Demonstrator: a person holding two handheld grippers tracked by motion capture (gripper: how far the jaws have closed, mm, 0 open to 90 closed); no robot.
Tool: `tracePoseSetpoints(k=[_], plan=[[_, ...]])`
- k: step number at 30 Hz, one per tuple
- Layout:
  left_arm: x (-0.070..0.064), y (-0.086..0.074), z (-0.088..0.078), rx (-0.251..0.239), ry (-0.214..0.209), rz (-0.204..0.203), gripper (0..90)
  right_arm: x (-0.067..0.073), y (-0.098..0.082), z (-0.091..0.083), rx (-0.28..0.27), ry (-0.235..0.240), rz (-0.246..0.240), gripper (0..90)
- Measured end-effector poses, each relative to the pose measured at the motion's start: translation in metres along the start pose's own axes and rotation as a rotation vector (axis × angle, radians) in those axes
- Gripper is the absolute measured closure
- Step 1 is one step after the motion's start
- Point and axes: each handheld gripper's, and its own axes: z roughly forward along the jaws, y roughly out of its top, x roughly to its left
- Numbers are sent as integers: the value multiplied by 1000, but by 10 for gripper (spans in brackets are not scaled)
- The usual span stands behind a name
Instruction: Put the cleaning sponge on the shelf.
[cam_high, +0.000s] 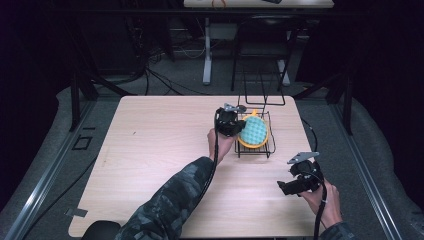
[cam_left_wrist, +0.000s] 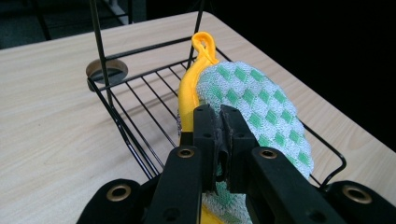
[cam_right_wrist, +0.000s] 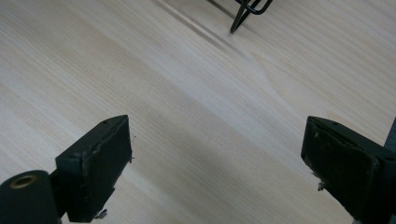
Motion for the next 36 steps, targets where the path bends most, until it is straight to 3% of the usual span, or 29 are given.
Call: tracePoseSetpoints(k=[8, 13, 18, 27, 30, 36], plan=[[1, -5, 10, 24, 14, -21, 862, 0, 0, 1, 3, 4, -1, 84], [-2, -8, 16, 46, 26, -5, 861, 0, 0, 2, 10, 10, -1, 84], [-3, -9, 21, 51, 67, 20, 860, -1, 0, 2, 9, 14, -1, 86], [0, -10, 29, 56, 110, 13, 861, -1, 0, 2, 10, 16, -2, 89], [0, -9, 30, 58, 114, 26, 858, 0, 0, 2, 7, 16, -2, 89], [-1, -8, 33, 52, 125, 12, 830, 0, 0, 2, 8, 16, -6, 89]])
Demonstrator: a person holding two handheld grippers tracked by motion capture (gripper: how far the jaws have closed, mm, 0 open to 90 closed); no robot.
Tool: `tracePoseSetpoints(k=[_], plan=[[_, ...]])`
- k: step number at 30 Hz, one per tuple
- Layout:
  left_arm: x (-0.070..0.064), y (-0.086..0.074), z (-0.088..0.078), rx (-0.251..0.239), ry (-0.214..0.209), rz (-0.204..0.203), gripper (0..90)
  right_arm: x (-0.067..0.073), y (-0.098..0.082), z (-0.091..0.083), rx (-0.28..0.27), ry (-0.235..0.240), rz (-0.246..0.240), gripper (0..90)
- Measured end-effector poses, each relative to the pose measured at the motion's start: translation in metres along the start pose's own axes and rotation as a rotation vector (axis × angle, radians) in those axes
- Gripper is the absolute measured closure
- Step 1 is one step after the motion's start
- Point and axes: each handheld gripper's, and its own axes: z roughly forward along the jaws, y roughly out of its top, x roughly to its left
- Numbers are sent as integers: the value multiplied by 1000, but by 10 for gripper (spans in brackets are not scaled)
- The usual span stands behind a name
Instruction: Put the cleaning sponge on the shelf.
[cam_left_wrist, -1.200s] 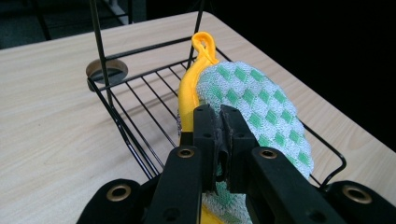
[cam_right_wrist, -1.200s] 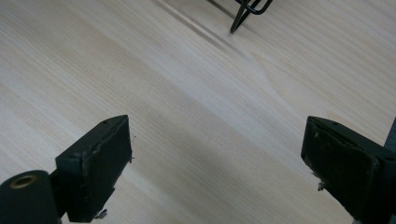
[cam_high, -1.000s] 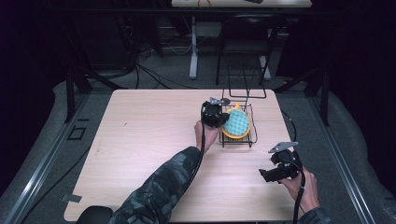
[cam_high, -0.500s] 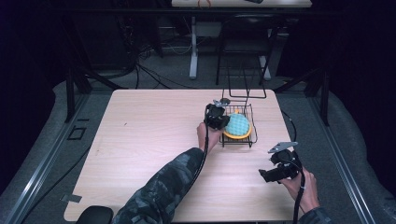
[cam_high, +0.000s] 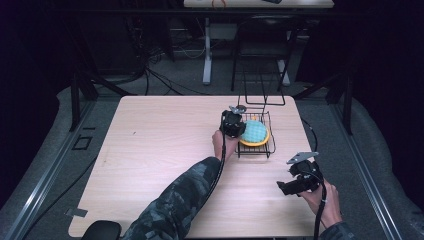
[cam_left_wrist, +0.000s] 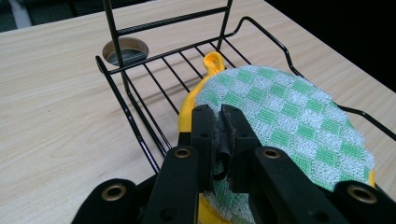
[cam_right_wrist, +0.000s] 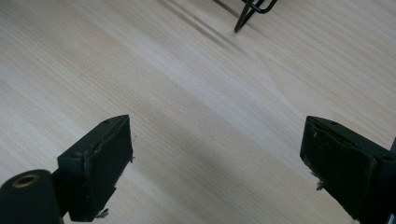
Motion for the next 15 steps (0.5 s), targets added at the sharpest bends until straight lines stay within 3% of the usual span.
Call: tracePoseSetpoints(k=[3, 9, 15], plan=[[3, 1, -2, 1, -14, -7, 765, 0, 0, 0, -1, 1, -2, 89], [12, 0, -9, 4, -39, -39, 451, 0, 0, -1, -6, -2, 0, 89], [17, 2, -26, -21, -62, -22, 243, 1, 1, -1, -9, -5, -3, 89]])
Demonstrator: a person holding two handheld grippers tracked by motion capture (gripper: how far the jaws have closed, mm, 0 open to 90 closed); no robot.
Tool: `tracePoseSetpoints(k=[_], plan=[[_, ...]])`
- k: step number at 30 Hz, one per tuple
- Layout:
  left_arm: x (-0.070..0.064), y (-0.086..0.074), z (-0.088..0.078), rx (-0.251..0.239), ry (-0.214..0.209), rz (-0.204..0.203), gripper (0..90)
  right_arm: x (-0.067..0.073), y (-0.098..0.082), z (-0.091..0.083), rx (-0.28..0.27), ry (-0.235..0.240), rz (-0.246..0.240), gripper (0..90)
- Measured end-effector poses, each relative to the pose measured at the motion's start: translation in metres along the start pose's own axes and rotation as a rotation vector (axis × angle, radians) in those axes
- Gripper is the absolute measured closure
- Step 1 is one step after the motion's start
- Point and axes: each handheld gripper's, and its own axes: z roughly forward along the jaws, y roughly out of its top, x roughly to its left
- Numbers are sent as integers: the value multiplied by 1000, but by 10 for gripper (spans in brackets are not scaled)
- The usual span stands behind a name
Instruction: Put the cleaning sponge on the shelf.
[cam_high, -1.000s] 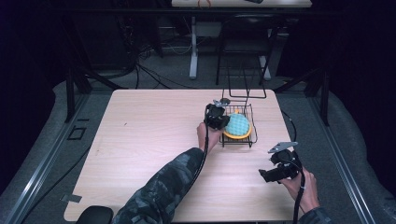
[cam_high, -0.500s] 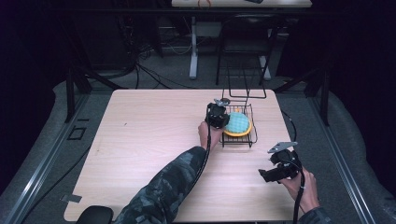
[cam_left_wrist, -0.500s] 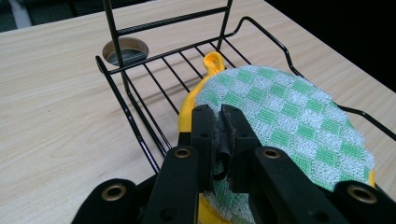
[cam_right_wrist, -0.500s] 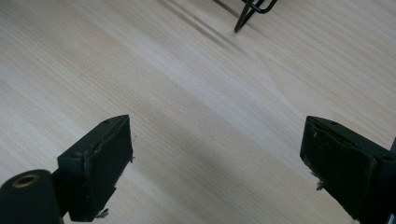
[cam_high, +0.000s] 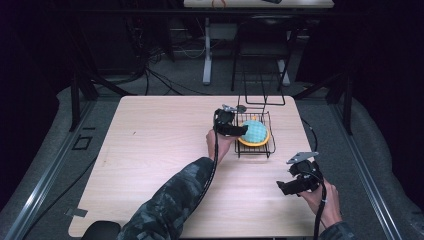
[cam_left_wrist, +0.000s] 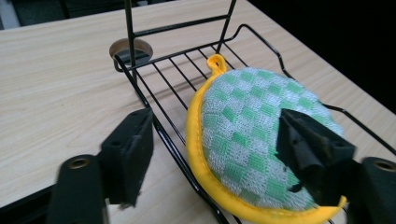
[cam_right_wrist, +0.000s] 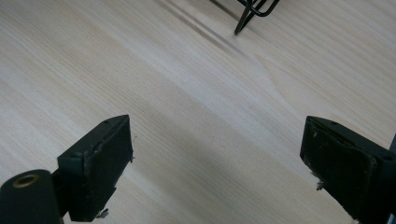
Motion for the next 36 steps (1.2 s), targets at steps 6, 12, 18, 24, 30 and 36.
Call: tracePoseSetpoints(k=[6, 12, 18, 24, 30, 36], plan=[[4, 6, -25, -8, -11, 42, 157, 1, 0, -1, 1, -1, 4, 89], [7, 5, -54, 2, -23, 77, 108, 1, 0, -1, 2, -2, 3, 89], [14, 0, -91, 6, -31, 125, 50, 2, 0, 1, 7, 2, -3, 89], [20, -12, -130, 1, -22, 165, 21, 2, 0, 0, 10, -9, -3, 90], [32, -34, -168, 1, -3, 175, 3, 4, -1, 2, 22, -7, -5, 90], [42, -59, -195, 31, 26, 176, 1, 5, -1, 4, 34, -15, -11, 85]])
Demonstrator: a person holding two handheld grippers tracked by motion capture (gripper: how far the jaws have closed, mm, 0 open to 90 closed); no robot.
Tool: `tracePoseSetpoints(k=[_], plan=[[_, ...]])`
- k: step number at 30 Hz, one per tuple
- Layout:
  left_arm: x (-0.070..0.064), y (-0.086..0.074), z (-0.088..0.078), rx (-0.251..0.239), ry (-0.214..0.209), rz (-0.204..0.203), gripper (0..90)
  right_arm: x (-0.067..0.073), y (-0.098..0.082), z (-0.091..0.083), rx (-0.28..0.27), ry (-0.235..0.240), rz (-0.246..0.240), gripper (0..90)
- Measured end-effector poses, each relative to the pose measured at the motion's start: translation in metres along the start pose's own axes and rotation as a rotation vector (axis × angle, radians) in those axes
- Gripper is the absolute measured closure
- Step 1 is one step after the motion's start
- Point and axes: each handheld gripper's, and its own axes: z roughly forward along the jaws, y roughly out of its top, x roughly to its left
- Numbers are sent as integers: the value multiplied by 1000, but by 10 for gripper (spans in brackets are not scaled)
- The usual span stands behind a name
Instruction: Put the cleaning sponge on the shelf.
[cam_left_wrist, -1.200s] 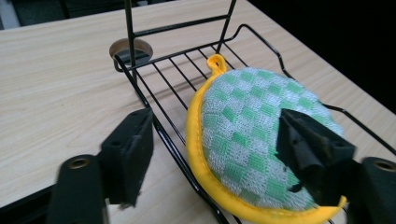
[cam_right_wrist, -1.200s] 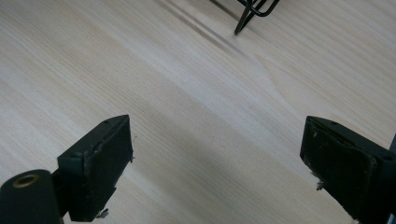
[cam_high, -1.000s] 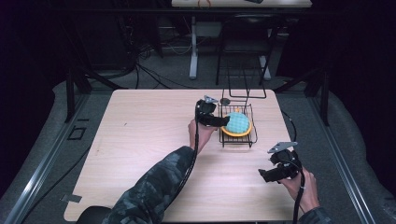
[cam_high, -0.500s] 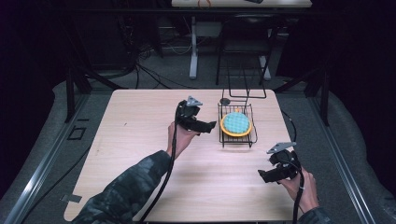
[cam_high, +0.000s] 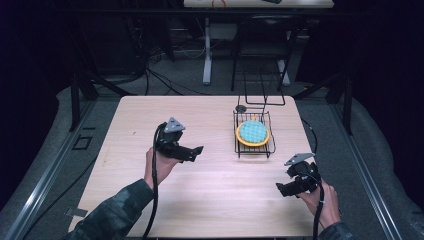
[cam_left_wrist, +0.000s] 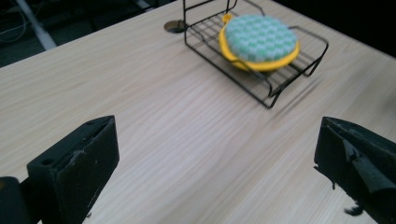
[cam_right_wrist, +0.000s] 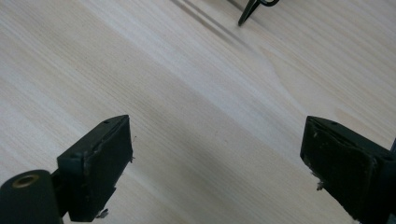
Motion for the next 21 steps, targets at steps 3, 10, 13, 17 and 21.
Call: tracePoseSetpoints(k=[3, 10, 13, 17, 21], plan=[[2, -16, -9, 30, 13, -3, 0, 0, 0, 0, 2, -2, 2, 84], [10, -52, -24, 96, 34, -22, 0, 1, 0, 1, 8, -8, -8, 82], [11, -66, -30, 113, 49, -26, 0, 2, -1, 2, 14, -13, -13, 82], [15, -83, -35, 146, 60, -45, 0, 2, 0, 3, 17, -18, -21, 80], [22, -93, -37, 178, 77, -62, 0, 2, -1, 4, 24, -15, -21, 79]])
